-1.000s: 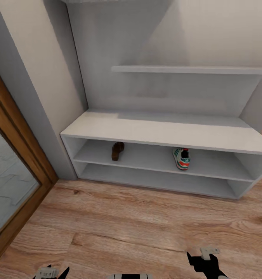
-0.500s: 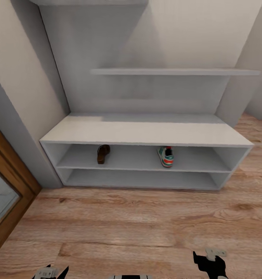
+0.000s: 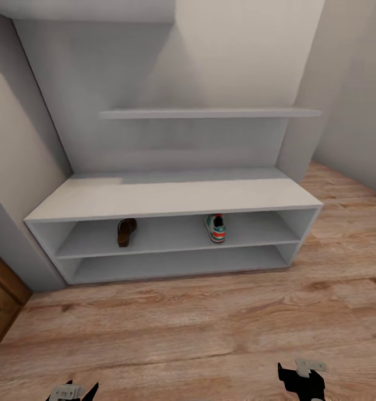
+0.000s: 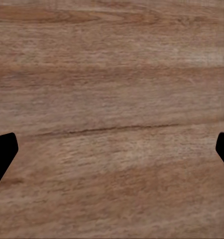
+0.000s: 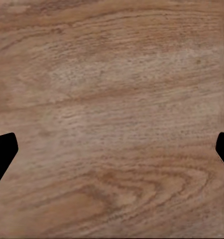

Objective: Pick up the two gym shoes and the two sandals from the corridor floor and place them onto the hallstand (shoe rack) in the corridor, making sure they are on the rack and not on the floor. Arrange them so the two gym shoes are next to each other and the two sandals are next to each other.

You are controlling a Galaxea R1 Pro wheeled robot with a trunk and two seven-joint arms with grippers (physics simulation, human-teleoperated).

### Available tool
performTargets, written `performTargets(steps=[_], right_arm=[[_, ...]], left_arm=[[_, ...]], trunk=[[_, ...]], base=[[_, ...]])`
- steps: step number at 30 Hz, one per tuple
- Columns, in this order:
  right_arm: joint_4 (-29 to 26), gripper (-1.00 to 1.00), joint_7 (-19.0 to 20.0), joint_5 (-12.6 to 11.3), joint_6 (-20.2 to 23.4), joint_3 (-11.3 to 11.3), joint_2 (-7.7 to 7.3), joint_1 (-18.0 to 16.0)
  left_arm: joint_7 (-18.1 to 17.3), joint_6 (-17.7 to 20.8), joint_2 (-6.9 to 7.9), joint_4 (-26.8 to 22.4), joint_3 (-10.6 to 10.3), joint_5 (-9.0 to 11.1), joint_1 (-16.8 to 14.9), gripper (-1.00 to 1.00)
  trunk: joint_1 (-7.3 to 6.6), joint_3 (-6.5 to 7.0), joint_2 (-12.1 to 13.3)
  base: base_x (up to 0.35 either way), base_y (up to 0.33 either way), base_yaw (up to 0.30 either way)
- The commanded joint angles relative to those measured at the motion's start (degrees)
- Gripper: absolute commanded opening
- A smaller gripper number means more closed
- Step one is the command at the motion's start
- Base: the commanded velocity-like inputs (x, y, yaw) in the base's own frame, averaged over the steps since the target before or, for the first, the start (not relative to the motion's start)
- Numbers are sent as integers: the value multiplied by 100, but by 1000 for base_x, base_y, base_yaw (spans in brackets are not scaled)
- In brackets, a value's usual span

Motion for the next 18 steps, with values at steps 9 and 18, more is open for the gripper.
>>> performTargets(steps=[9,18], right_arm=[[4,100,-21,-45,-14,49,9,5],[4,100,-23,-47,-17,49,10,6]], left_arm=[[-55,2,-13,16,358,51,-1,100],[-55,1,-23,32,401,42,-1,100]], trunk=[[-199,159,361],[-397,321,722]], base=[[0,0,-280],[0,0,-291]])
